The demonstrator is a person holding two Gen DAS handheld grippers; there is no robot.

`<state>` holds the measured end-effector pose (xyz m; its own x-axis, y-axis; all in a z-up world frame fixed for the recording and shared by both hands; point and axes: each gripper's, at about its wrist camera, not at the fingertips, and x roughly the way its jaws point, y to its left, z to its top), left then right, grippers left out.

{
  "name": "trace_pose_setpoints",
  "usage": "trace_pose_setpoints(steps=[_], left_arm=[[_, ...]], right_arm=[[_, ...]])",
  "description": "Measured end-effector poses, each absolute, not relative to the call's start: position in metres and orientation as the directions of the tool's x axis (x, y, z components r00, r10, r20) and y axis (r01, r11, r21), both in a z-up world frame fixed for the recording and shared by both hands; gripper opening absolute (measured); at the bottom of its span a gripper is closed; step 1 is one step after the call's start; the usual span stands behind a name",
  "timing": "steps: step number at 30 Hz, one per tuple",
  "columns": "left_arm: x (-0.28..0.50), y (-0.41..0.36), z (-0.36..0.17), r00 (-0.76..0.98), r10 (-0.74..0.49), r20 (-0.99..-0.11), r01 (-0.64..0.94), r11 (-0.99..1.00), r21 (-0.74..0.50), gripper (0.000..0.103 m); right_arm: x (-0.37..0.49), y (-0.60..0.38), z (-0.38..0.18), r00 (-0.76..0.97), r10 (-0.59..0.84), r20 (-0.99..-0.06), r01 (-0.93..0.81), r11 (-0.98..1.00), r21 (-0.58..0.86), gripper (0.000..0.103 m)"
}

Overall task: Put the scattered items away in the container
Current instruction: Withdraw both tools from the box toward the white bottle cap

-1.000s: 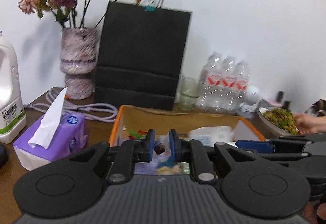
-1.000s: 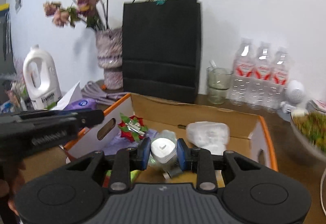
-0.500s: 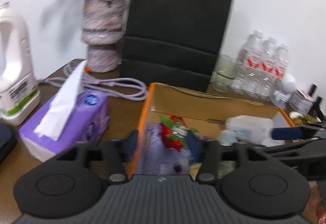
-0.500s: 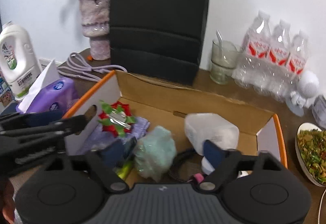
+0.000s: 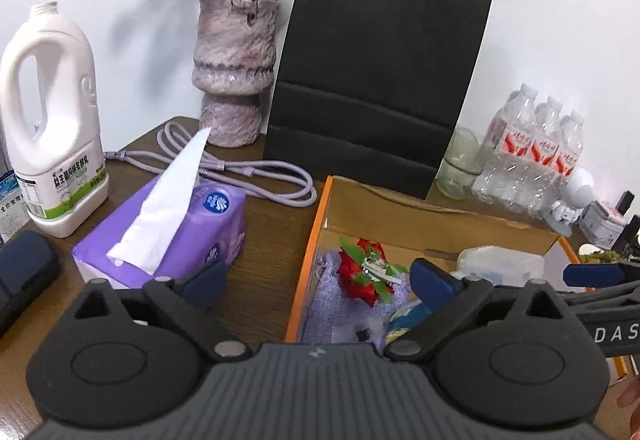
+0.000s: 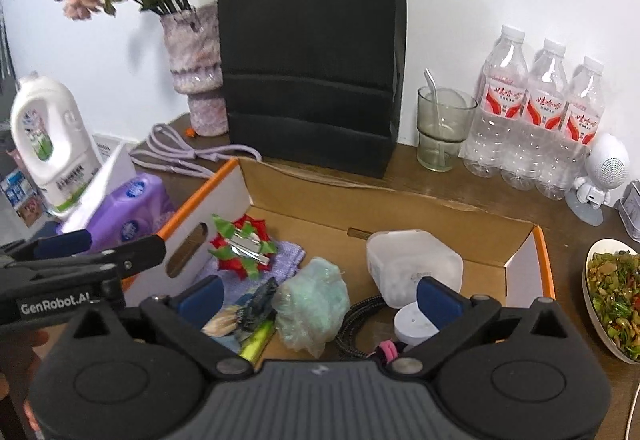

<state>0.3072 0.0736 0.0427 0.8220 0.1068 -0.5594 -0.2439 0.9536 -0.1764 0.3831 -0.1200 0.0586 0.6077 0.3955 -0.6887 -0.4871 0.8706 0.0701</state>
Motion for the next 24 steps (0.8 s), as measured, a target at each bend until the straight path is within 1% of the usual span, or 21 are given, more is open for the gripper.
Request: trace_pose_setpoints(steps=[3,7,10,14,16,19,24], left_arm=[[0.293,0.073,0.051,0.844,0.087,-0.53,-0.22,0.956,-0.194,0.103],[0.264,0.067,0.061,0.875,0.051,-0.481,-0.163,0.968,-0.193,0.103],[0.239,0.062,0.061,0.892,0.027,-0.452,-0.112,0.98,-0.164,0.103],[0.208,0.055,0.053,0.906,0.027,-0.422,-0.076,0.992,-0.1,0.103],[0.195,0.053,0.045,0.904,0.011,-0.427,-0.048,0.996,-0.077,0.103],[0.179,0.051,0.029,0.889,-0.016,-0.457,-0.011,0.998,-0.057,0.103],[0.157,0.054,0.001,0.855,-0.057,-0.516,0.023,0.997,-0.073,0.103]], right_arm=[[0.368,-0.128,0.066,0.617,0.437,-0.654,-0.504,0.858,0.097,0.103],[0.331,-0.146,0.075,0.655,0.488,-0.577,-0.538,0.837,0.097,0.103],[0.299,-0.163,0.073,0.691,0.493,-0.529,-0.537,0.839,0.08,0.103],[0.257,-0.185,0.059,0.724,0.468,-0.507,-0.513,0.856,0.057,0.103],[0.242,-0.195,0.05,0.734,0.456,-0.503,-0.499,0.865,0.056,0.103],[0.223,-0.204,0.033,0.747,0.432,-0.506,-0.472,0.88,0.054,0.103],[0.202,-0.208,0.0,0.745,0.391,-0.54,-0.44,0.897,0.043,0.103]])
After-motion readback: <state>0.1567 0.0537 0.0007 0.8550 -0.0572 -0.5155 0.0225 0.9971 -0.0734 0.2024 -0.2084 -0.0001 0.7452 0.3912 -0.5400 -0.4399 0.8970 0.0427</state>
